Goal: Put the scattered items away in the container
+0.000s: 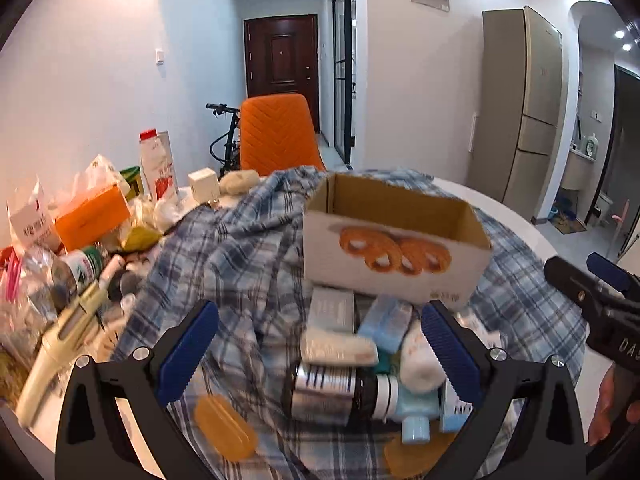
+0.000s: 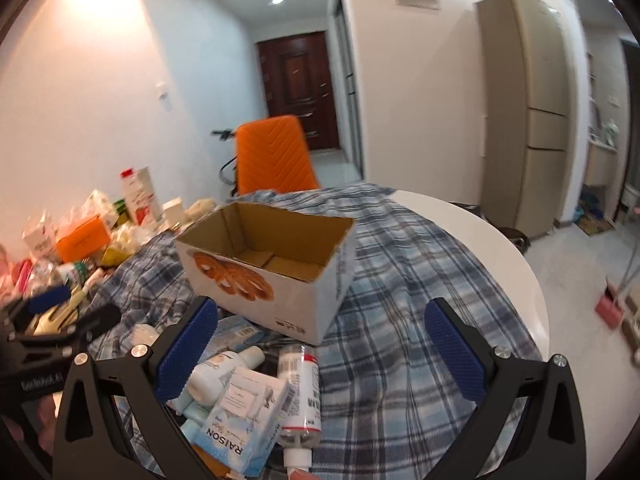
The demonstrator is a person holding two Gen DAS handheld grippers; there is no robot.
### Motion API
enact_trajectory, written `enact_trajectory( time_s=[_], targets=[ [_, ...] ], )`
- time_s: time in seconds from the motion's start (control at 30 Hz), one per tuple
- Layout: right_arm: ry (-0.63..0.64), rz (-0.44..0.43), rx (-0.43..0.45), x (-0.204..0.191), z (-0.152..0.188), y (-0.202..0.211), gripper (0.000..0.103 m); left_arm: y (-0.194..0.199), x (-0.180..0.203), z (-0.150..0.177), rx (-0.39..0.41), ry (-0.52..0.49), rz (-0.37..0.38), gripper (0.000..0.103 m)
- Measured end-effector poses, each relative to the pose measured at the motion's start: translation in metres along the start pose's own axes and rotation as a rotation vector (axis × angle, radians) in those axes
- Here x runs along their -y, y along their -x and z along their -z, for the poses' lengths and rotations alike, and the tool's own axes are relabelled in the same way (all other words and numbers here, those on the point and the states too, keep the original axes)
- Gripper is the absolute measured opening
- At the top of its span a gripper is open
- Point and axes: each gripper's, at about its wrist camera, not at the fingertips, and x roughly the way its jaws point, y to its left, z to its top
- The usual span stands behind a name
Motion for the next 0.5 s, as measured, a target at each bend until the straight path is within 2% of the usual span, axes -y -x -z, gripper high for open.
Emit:
enact_trajectory(
  time_s=[0.17, 0.23, 0.33, 0.4, 0.5],
  targets=[
    [0.098, -0.053, -0.062, -0.008, -0.027, -0.017, 0.103, -0.012, 0.003, -0.030, -0.015, -0.034, 0.073, 0.103],
    [0.119, -0.061, -0.091, -0.009, -0.036, -0.025, 0.103, -0.021, 0.008, -0.040, -0.033, -0.064, 0.075, 0.103],
    [0.120, -0.119, -0.153, -0.006, -0.047, -0.040, 0.103, -0.039, 0.015, -0.058, -0.072, -0.116, 0.078, 0.103],
    [0.112, -0.144, -0.218, -0.002, -0.054, -0.053, 0.103, -0.052, 0.016, -0.067, -0.132, -0.120, 0.128, 0.103],
    [0.085, -0.172, -0.323, 0.010, -0.064, -0.076, 0.103, -0.081, 0.014, -0.077, -0.323, -0.088, 0.266, 0.103]
  ],
)
